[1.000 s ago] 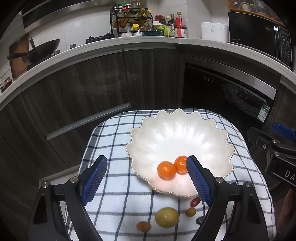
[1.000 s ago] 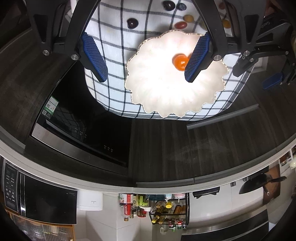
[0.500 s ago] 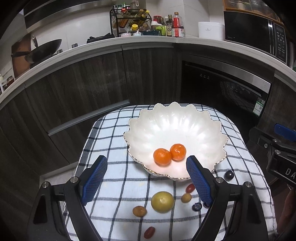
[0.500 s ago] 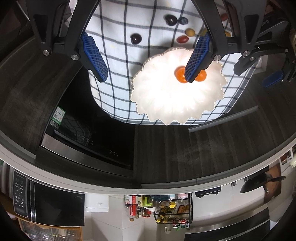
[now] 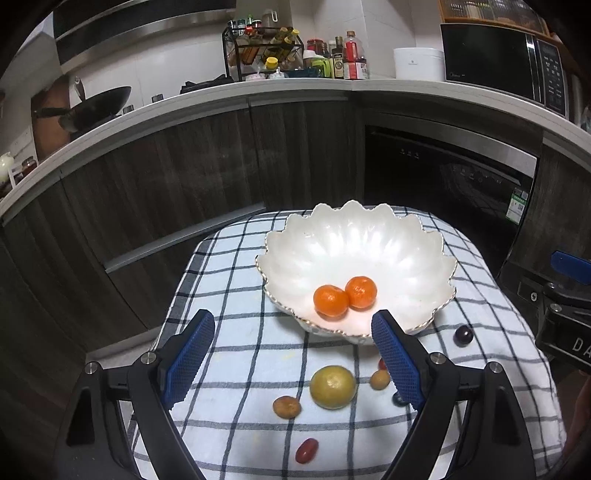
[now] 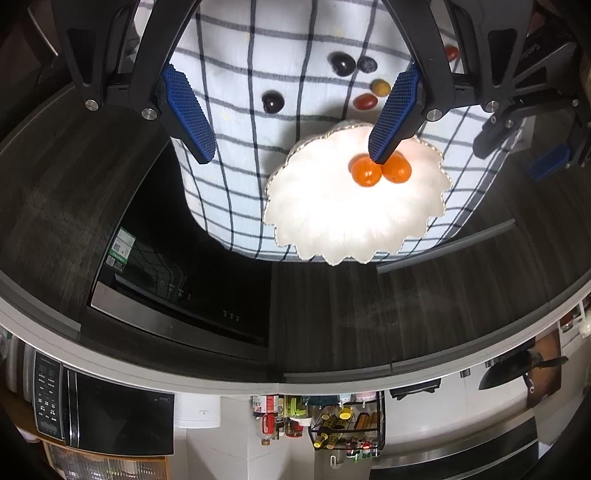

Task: Organize fruits
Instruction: 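Raise both open tools out of the bowl and back toward the loose fruit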

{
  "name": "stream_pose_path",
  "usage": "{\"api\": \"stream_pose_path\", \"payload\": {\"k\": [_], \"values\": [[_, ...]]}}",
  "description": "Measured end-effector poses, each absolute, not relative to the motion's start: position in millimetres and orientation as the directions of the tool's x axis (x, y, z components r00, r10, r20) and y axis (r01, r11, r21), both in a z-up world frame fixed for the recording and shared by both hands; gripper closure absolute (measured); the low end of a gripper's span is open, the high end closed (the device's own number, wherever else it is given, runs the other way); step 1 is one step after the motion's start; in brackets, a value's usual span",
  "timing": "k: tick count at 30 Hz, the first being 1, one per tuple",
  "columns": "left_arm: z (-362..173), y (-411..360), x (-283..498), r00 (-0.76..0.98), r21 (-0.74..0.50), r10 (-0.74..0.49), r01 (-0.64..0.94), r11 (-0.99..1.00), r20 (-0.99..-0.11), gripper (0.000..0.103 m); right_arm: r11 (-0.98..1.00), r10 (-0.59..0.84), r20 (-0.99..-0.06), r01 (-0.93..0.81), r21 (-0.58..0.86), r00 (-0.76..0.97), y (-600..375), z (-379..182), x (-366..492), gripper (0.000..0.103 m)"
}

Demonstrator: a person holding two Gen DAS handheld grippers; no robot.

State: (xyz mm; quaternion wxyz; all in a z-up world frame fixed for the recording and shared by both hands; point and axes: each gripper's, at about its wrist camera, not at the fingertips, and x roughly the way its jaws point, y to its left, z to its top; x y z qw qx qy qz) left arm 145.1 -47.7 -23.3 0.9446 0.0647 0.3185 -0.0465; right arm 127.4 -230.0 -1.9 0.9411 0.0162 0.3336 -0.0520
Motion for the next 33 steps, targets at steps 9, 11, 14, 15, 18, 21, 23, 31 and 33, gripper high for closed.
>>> {"api": "stream_pose_path", "payload": {"k": [9,11,14,15,18,21,23,31,33], "values": [[-40.8,-40.5,136.4,0.768,0.086,-0.050,0.136,0.987,-0.639,0.016,0.995,-0.068,-0.645,0.095,0.007,0.761,-219.7,-17.3,118.3,0.017],[-43.8,-39.4,134.2,0.765,0.088,-0.051,0.139,0.986,-0.642,0.016,0.996,-0.069,-0.646,0.094,0.004,0.760,-218.2,-20.1,116.9,0.017],[-49.7,-36.6,129.9,0.760,0.089,-0.051,0.142,0.986,-0.648,0.016,0.995,-0.071,-0.645,0.095,0.003,0.761,-216.2,-25.2,115.1,0.017],[-50.8,-35.9,128.7,0.759,0.089,-0.051,0.143,0.986,-0.649,0.016,0.996,-0.071,-0.646,0.095,0.002,0.760,-215.3,-27.5,114.7,0.017],[-56.5,-33.9,124.6,0.760,0.095,-0.050,0.146,0.985,-0.648,0.016,0.996,-0.067,-0.648,0.094,0.007,0.759,-214.3,-33.9,113.3,0.017],[-61.2,-30.6,120.5,0.770,0.091,-0.053,0.143,0.986,-0.636,0.016,0.996,-0.071,-0.645,0.090,-0.004,0.761,-211.7,-40.3,110.6,0.017],[-65.6,-29.5,118.4,0.776,0.104,-0.044,0.140,0.985,-0.629,0.016,0.996,-0.079,-0.639,0.090,-0.017,0.765,-209.9,-44.2,108.4,0.017],[-87.3,-26.3,118.0,0.752,0.101,-0.058,0.164,0.981,-0.657,0.016,0.997,-0.078,-0.622,0.058,-0.052,0.779,-198.1,-60.1,101.7,0.017],[-90.7,-26.5,118.2,0.747,0.101,-0.058,0.166,0.981,-0.662,0.016,0.998,-0.068,-0.624,0.048,-0.049,0.778,-195.5,-63.8,100.8,0.017]]}}
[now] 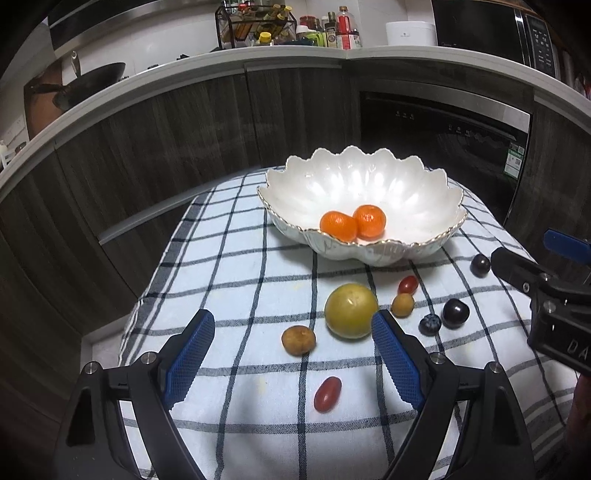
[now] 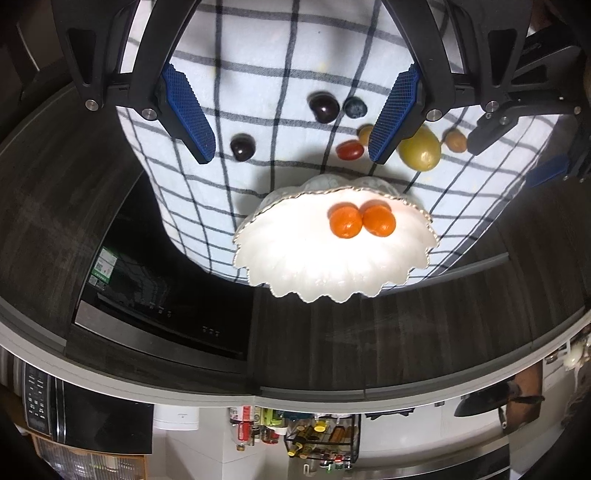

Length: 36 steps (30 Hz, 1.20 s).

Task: Organize fruits
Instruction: 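Raise both open tools out of the bowl and back toward the loose fruit, then close the left tool on the yellow-green fruit while the right tool grasps a dark plum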

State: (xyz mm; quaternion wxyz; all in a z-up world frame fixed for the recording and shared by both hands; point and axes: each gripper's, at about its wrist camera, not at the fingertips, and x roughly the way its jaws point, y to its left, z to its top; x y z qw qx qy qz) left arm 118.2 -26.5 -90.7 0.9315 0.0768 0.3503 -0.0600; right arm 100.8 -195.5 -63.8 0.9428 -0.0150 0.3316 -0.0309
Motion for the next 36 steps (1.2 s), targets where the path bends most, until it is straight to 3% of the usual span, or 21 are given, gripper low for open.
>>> {"api": "stream_pose_path", "payload": {"k": [19,28,36], "values": [[-122.7,-30.2,126.8,0.723,0.119,-0.070,0.207,0.971,-0.688,0.023,0.999,-0.035,-0.689,0.016,-0.033,0.723,-190.1,-104.1,109.8,0.018],[-129.2,-47.9,143.3,0.729,0.149,-0.106,0.276,0.950,-0.676,0.026,0.999,0.015,-0.740,0.014,0.034,0.672,-197.6,-121.6,122.8,0.043],[-134.4,-59.2,155.6,0.715,0.148,-0.135,0.319,0.936,-0.686,0.030,0.997,0.049,-0.762,0.009,0.072,0.646,-199.9,-131.6,132.9,0.053]]}}
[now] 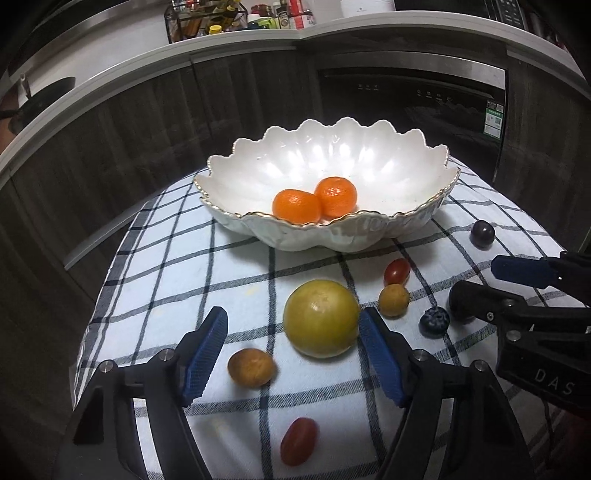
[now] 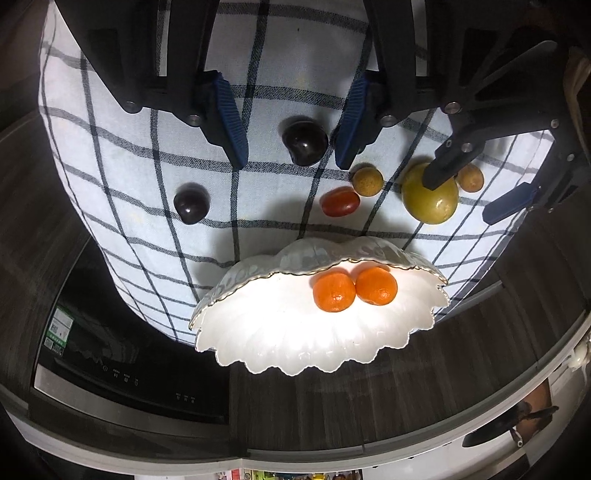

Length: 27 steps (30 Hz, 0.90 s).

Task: Organize fruits
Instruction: 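Close the left tool on the yellow-green fruit while the right tool grasps a dark plum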

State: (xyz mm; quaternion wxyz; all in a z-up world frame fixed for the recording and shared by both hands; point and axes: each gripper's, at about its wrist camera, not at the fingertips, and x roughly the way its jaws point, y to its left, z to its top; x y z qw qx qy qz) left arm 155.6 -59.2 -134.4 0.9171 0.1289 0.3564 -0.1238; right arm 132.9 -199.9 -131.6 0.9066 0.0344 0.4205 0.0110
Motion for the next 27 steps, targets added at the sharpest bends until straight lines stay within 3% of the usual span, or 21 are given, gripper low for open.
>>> {"api": "stream_pose_path", "payload": {"k": [8,13,17,19,27], "values": [[-137.9,-65.8,163.7,0.699,0.137,-0.157,0.346,0.928,-0.698,0.035,0.994,0.079,-0.779,0.006,0.105,0.622,-201.8,-141.1,140.8,0.061],[-143.5,-70.6,166.7,0.675,0.117,-0.179,0.369,0.922,-0.716,0.044,0.992,0.097,-0.781,0.000,0.124,0.617,-202.2,-143.3,141.9,0.062],[-145.3,-71.0,168.2,0.664,0.102,-0.190,0.374,0.922,-0.723,0.054,0.990,0.118,-0.780,-0.010,0.141,0.615,-201.6,-144.3,142.0,0.068],[-145.2,-71.2,167.8,0.665,0.101,-0.190,0.373,0.922,-0.723,0.054,0.988,0.135,-0.778,-0.020,0.155,0.613,-201.2,-144.5,142.3,0.074],[-141.7,-70.1,166.5,0.670,0.096,-0.187,0.362,0.927,-0.719,0.055,0.987,0.142,-0.776,-0.023,0.162,0.615,-199.6,-142.8,141.3,0.075]]}}
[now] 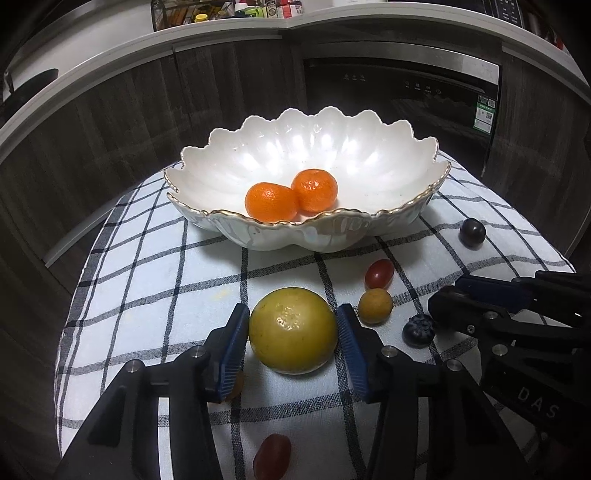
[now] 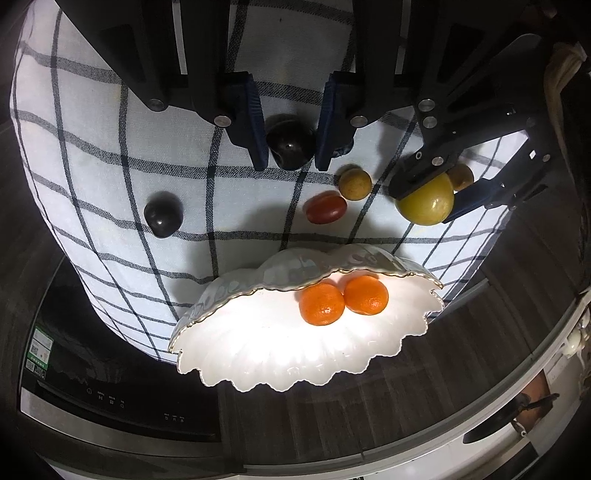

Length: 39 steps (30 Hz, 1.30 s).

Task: Organize fruits
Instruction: 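Close the left tool on the yellow-green fruit while the right tool grasps a dark plum, then lift the yellow-green fruit and dark plum and carry them toward the bowl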

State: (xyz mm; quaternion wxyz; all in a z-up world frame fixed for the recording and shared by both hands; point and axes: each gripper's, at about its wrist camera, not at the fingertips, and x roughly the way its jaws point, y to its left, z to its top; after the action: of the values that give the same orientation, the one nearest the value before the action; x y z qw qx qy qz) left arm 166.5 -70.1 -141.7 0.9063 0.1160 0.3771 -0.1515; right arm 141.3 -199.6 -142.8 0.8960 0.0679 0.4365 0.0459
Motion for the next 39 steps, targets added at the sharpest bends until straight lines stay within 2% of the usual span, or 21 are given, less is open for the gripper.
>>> {"api": "stream_pose_path", "payload": {"k": [39], "values": [[-69.0,-59.9,152.4,0.761,0.116,-0.152,0.285,0.951,-0.630,0.055,0.994,0.095,-0.666,-0.039,0.099,0.740,-200.3,-67.6,132.5,0.075]]}}
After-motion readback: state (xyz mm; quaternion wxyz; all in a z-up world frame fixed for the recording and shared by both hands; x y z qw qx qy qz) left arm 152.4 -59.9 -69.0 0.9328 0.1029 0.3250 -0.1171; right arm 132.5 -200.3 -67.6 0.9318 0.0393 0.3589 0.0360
